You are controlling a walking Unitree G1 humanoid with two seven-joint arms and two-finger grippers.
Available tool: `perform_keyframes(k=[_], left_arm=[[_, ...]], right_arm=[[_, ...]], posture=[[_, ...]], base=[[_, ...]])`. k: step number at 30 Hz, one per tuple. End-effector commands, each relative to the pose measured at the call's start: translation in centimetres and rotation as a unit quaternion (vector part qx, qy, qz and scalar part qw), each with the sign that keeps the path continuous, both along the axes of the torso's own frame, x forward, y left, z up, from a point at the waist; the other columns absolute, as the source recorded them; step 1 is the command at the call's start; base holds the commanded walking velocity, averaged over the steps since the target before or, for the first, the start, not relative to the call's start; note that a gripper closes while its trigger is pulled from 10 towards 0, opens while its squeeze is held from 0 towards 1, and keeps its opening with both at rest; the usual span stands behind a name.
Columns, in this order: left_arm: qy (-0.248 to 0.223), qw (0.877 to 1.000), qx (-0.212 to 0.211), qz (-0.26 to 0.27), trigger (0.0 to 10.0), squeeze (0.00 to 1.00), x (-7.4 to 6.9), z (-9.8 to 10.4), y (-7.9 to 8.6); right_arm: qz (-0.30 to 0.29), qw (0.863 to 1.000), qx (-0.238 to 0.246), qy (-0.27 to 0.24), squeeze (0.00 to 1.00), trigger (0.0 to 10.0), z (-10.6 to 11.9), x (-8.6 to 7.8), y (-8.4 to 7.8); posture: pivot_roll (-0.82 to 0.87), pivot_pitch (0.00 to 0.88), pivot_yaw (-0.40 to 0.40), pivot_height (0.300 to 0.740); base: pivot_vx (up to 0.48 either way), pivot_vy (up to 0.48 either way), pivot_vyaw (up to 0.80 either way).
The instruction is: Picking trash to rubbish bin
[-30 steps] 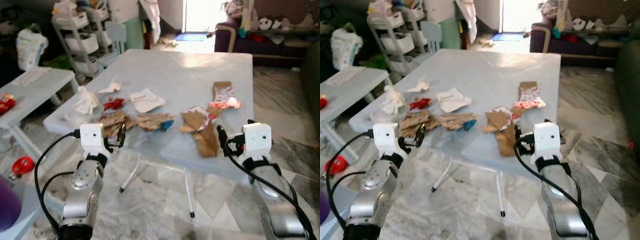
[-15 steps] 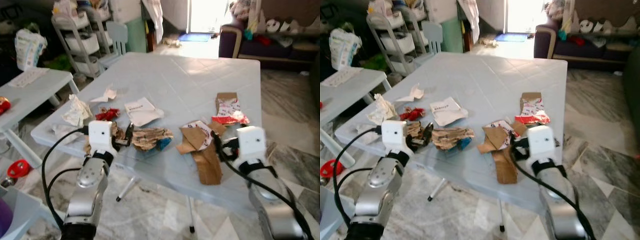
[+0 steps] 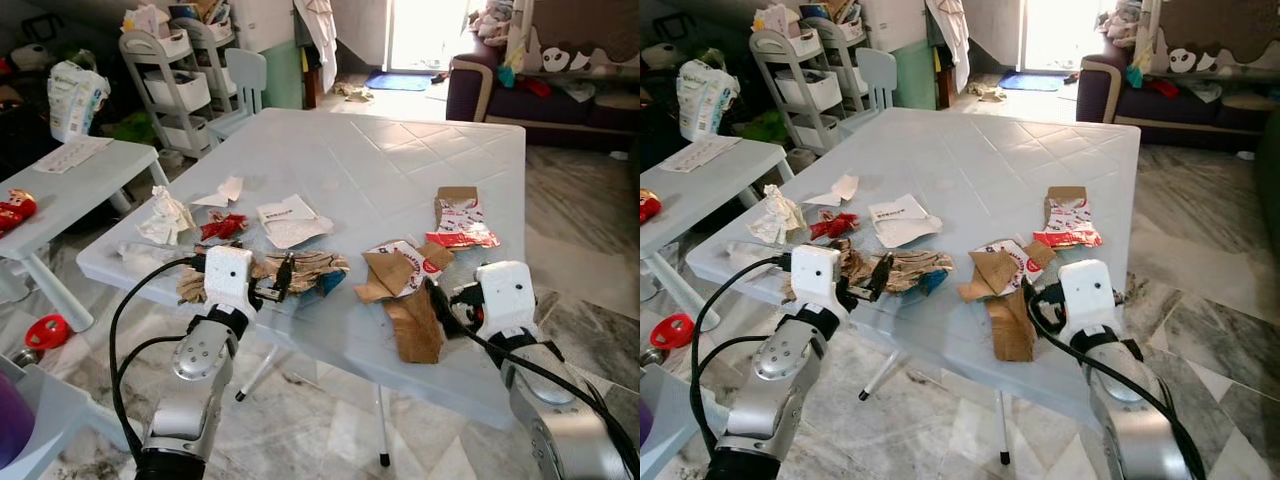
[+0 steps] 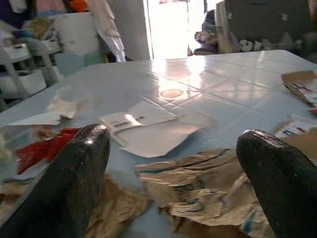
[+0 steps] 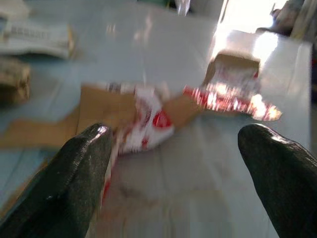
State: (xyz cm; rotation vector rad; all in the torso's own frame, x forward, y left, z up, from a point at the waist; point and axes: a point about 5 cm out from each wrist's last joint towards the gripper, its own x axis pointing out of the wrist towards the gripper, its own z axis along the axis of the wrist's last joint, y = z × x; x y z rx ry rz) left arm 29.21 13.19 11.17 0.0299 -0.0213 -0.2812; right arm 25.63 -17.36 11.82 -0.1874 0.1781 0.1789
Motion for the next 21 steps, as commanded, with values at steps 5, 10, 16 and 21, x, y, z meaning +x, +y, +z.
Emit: perform_keyframes(k=[5,10,16,21], left_arm=[[-0.005,1.000,0.002,0.002,10.0,0.00,0.0,0.0,0.1],[-0.003,1.000,-0.001,-0.001,10.0,0.00,0.0,-0.1,0.0],[-0.004,1.000,-0.007,-0.006,10.0,0.00,0.1,-0.1,-0.4],[-0.003,1.000,-0.007,-0.009,10.0,0.00,0.1,-0.1,-0.5]], right_arm=[[0.017,1.000,-0.009,0.019,0.00,10.0,0.2,-0.2,0.4],[0.046,0.998,0.007,0.045,0.00,10.0,-0.1,-0.6,1.0],[0.084,0.993,0.014,0.077,0.00,10.0,-0.7,-1.4,2.0],[0.089,0.992,0.017,0.086,0.00,10.0,-0.7,-1.4,2.1]], posture=[[-0.11,0.000,0.056,0.740],[-0.12,0.000,0.049,0.740],[-0.12,0.000,0.046,0.740],[-0.12,0.000,0.049,0.740]], base=[[0.000,0.000,0.00],[0.000,0.000,0.00],[0.000,0.000,0.00],[0.000,0.000,0.00]])
